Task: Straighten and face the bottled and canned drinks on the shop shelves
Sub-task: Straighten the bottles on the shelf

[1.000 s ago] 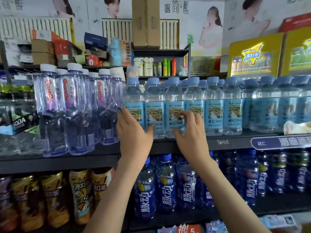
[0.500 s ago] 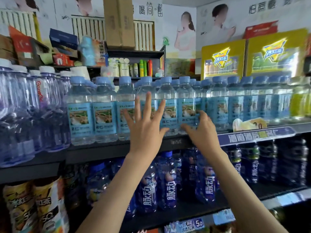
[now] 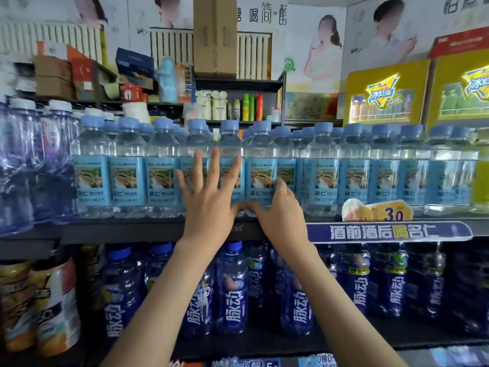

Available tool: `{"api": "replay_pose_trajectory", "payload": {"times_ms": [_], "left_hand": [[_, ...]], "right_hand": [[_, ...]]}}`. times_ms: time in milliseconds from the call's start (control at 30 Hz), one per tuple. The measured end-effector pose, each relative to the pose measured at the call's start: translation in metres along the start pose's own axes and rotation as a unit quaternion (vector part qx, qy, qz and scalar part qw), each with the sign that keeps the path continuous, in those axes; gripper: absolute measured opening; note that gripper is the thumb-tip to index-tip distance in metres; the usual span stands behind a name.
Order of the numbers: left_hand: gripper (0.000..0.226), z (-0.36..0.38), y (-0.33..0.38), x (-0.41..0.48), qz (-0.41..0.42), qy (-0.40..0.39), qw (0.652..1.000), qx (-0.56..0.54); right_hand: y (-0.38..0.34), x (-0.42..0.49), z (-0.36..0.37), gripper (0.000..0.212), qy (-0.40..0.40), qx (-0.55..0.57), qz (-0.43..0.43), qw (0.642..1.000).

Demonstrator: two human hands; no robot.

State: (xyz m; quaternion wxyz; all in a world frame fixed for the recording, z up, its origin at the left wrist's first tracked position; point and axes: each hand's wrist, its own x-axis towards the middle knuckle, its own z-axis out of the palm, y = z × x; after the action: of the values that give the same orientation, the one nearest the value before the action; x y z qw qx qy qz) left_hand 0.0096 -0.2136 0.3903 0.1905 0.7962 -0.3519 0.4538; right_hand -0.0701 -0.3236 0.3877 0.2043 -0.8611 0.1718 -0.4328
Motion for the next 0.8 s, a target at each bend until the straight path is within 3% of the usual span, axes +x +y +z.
{"api": "replay_pose_trajectory", "payload": {"times_ms": [133, 333, 533, 800], "left_hand": [[0.086, -0.002, 0.014, -0.004, 0.004, 0.033, 0.999, -0.005], [0.057, -0.001, 0.059, -0.002, 0.035, 0.087, 0.993, -0.072], [0.049, 0.011, 0.128, -0.009, 0.054, 0.086, 0.978, -0.181], [0.049, 0.031, 0.217, 0.002, 0.084, 0.047, 0.958, -0.27]], "right_hand": [[0.003, -0.004, 0.0, 0.072, 0.014, 0.01, -0.015, 1.0], [0.016, -0.019, -0.021, 0.044, 0.092, 0.049, -0.038, 0.994], [0.06, -0.033, -0.065, 0.031, 0.14, 0.04, 0.004, 0.989], [0.136, -0.039, -0.131, 0.03, 0.153, -0.004, 0.063, 0.986]]}}
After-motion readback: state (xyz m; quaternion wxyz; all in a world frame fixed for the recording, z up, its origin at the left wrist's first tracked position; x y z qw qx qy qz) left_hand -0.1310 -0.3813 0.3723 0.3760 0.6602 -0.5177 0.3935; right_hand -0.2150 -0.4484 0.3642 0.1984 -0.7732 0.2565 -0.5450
